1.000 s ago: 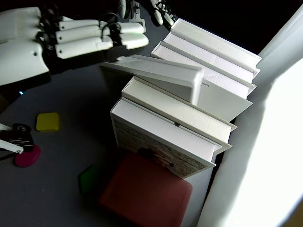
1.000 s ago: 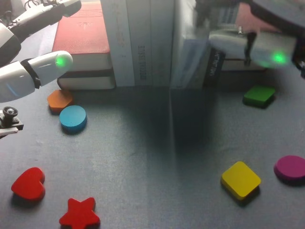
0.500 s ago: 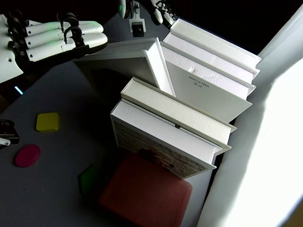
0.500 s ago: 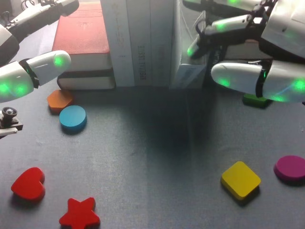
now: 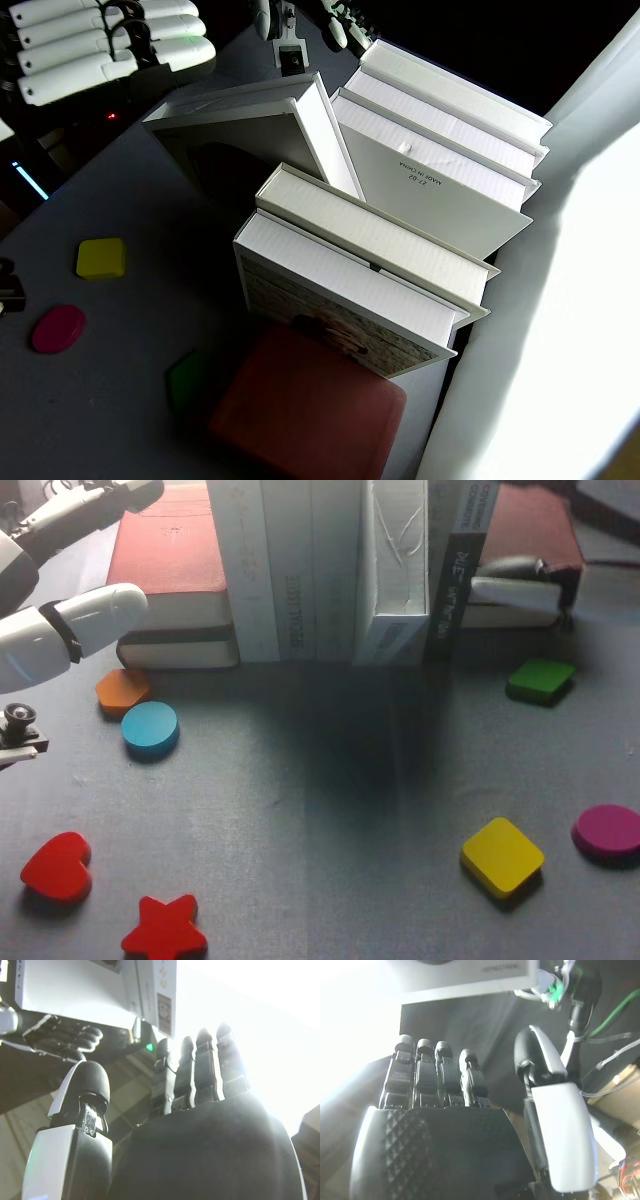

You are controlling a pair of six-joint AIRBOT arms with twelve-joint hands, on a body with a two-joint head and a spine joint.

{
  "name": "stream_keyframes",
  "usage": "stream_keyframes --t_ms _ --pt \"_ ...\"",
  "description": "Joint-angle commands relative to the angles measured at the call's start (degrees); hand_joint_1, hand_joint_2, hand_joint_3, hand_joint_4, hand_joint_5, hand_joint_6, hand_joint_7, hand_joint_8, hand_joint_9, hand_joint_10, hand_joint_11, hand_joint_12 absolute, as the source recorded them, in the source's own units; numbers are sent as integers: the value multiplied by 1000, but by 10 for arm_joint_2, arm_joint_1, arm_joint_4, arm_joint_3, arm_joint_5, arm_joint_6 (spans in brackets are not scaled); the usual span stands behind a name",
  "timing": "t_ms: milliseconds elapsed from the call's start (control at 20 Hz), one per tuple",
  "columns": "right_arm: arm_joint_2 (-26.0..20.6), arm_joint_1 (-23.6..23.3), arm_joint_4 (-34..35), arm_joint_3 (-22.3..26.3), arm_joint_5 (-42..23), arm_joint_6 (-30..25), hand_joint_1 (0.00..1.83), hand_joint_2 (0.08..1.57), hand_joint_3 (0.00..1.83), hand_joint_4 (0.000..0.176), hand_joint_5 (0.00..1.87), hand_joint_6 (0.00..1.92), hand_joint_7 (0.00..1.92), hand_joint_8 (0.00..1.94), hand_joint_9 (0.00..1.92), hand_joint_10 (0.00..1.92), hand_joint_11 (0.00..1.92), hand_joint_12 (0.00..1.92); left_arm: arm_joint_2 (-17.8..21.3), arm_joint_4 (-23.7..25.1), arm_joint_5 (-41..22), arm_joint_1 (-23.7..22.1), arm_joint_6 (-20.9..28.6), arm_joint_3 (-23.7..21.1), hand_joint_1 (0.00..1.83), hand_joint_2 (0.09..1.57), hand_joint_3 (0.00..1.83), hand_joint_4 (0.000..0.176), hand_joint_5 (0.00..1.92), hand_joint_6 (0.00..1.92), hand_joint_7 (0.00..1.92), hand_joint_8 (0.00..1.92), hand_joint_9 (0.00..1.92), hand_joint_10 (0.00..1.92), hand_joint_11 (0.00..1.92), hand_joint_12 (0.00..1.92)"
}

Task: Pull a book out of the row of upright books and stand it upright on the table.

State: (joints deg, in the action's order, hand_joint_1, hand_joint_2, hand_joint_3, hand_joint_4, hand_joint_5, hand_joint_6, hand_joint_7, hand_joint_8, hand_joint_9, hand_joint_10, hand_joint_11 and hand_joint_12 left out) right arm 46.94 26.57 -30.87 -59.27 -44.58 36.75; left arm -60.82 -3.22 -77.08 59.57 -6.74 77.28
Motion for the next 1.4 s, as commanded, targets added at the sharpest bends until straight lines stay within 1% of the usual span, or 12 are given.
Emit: stream_keyframes --t_ms 0,100,500,600,700,750,850,1000,1050,1100,1200,1350 --pt "5 -28 -11 2 -16 -11 1056 1153 0 129 0 0 0 0 0 0 0 0 -2 -16 -69 -3 4 3 358 1385 0 2 209 2 75 2 74 7 0 285" --pt "10 -93 -116 4 52 -57 1167 1091 0 59 0 0 0 0 0 0 0 0 -3 -19 -70 0 4 3 354 1382 0 0 197 1 72 0 56 3 0 175" --pt "22 -226 -550 17 174 -318 1218 1034 0 108 0 0 0 0 0 0 2 1 -5 -23 -67 3 6 6 401 1385 0 35 216 2 62 4 24 7 0 334" --pt "35 -237 -640 16 180 -383 1194 925 63 128 0 0 0 0 0 0 0 1273 -7 -23 -66 3 8 6 424 1384 0 32 230 3 75 3 45 9 0 418" --pt "48 -236 -680 12 181 -412 1230 892 48 91 0 0 25 6 41 22 0 1546 -8 -23 -66 3 9 7 407 1381 0 37 220 3 63 3 36 4 0 346" --pt "57 -236 -701 10 181 -424 1230 892 48 91 0 0 25 6 41 22 0 1546 -9 -23 -66 3 9 8 407 1381 0 37 220 3 63 3 36 4 0 346" --pt "72 -234 -742 9 187 -444 1283 940 15 18 65 19 0 0 0 0 0 912 -12 -25 -68 4 12 8 379 1377 0 53 185 1 50 3 8 0 0 212" --pt "101 -224 -806 -7 189 -499 1255 998 10 38 112 42 105 30 80 41 0 1145 -15 -25 -68 4 14 10 412 1380 0 53 165 5 34 8 0 0 0 0" --pt "109 -219 -820 -13 190 -511 1445 1097 10 0 604 325 758 885 764 1068 285 1516 -15 -25 -68 4 15 10 236 1396 5 60 156 3 31 2 14 4 35 25" --pt "120 -213 -833 -21 191 -523 1445 1097 10 0 604 325 758 885 764 1068 285 1516 -15 -25 -68 4 15 10 236 1396 5 60 156 3 31 2 14 4 35 25" --pt "128 -206 -838 -22 189 -524 1334 1226 4 0 843 1187 605 1447 730 1502 706 1695 -14 -25 -69 4 15 10 289 1384 1 42 167 1 42 2 40 3 0 186" --pt "118 -206 -822 -1 185 -495 1327 1248 2 0 777 1248 640 1570 660 1564 592 1790 -15 -27 -72 5 16 10 241 1389 1 34 175 2 48 2 34 3 0 254"
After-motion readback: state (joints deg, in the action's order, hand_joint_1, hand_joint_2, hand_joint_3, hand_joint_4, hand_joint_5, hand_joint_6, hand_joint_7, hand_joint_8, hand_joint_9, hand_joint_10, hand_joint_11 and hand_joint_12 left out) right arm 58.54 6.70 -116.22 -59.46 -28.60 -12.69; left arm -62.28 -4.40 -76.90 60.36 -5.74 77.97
